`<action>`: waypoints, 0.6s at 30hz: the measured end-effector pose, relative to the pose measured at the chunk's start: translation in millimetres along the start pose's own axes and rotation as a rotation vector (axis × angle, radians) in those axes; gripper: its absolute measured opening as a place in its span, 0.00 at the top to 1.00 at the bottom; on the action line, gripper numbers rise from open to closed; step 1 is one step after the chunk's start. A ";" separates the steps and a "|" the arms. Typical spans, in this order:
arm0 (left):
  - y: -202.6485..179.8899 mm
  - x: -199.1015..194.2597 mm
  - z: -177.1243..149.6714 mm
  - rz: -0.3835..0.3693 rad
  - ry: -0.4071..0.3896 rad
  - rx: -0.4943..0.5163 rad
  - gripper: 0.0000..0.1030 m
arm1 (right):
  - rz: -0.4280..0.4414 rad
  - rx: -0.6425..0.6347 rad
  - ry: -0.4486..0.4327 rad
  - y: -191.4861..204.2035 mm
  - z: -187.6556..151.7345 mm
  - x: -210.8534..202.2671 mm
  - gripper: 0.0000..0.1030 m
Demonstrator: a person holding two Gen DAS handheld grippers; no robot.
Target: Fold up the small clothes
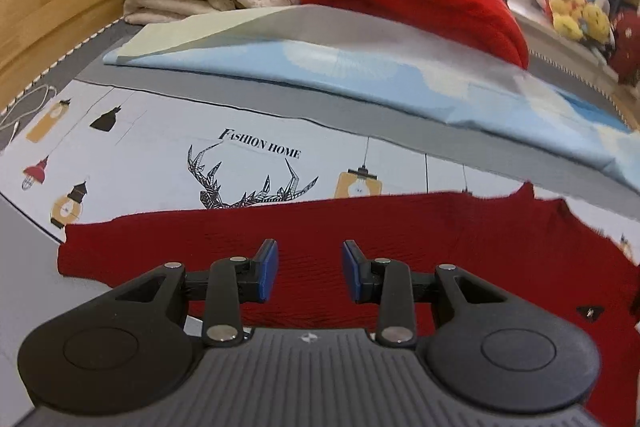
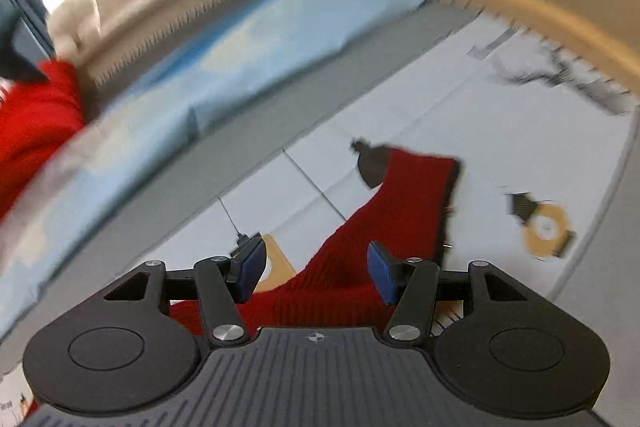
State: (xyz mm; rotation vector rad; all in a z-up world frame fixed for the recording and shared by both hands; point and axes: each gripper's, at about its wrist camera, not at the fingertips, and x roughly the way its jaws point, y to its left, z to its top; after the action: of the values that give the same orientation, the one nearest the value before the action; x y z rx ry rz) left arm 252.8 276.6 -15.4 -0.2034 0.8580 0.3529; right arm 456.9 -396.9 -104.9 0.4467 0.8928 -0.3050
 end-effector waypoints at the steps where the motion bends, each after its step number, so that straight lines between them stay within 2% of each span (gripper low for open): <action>1: -5.7 -6.3 -2.1 0.008 0.001 0.008 0.62 | -0.035 0.009 0.023 0.8 3.1 15.5 0.43; 5: -4.5 1.3 -1.3 0.028 0.000 0.055 0.62 | -0.092 0.050 0.114 -0.3 8.3 71.9 0.43; 7: -4.6 3.5 -1.1 0.039 -0.006 0.080 0.62 | -0.115 0.047 0.119 0.6 8.0 86.6 0.43; 10: -4.7 6.9 -0.4 0.046 -0.007 0.098 0.62 | -0.172 -0.059 0.128 10.3 9.3 100.9 0.47; 11: -5.0 6.7 0.1 0.043 -0.009 0.098 0.62 | -0.196 -0.111 0.130 14.4 9.0 102.1 0.65; 12: -5.7 6.6 0.6 0.042 -0.012 0.100 0.62 | -0.233 -0.160 0.117 17.7 9.1 101.2 0.79; 13: -6.8 6.3 1.0 0.042 -0.016 0.104 0.62 | -0.232 -0.167 0.112 16.8 11.7 98.1 0.89; 14: -8.1 5.8 1.3 0.042 -0.021 0.109 0.62 | -0.208 -0.137 0.101 13.0 16.0 91.0 0.90; 15: -9.0 5.4 1.3 0.041 -0.024 0.113 0.62 | -0.181 -0.097 0.058 9.2 21.9 78.5 0.91; 16: -10.1 4.3 1.4 0.039 -0.026 0.114 0.62 | -0.127 -0.066 -0.025 6.0 28.4 57.7 0.91; 17: -10.6 3.9 1.4 0.036 -0.026 0.114 0.62 | -0.044 -0.049 -0.148 2.2 32.9 27.9 0.91; 18: -11.1 3.4 1.7 0.034 -0.026 0.112 0.62 | -0.003 -0.053 -0.262 -1.8 34.1 -0.6 0.91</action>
State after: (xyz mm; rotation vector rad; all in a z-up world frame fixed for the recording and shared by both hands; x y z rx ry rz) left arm 260.2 267.6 -16.5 -0.0799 0.8537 0.3374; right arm 478.9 -415.2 -86.3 0.3467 0.6439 -0.3329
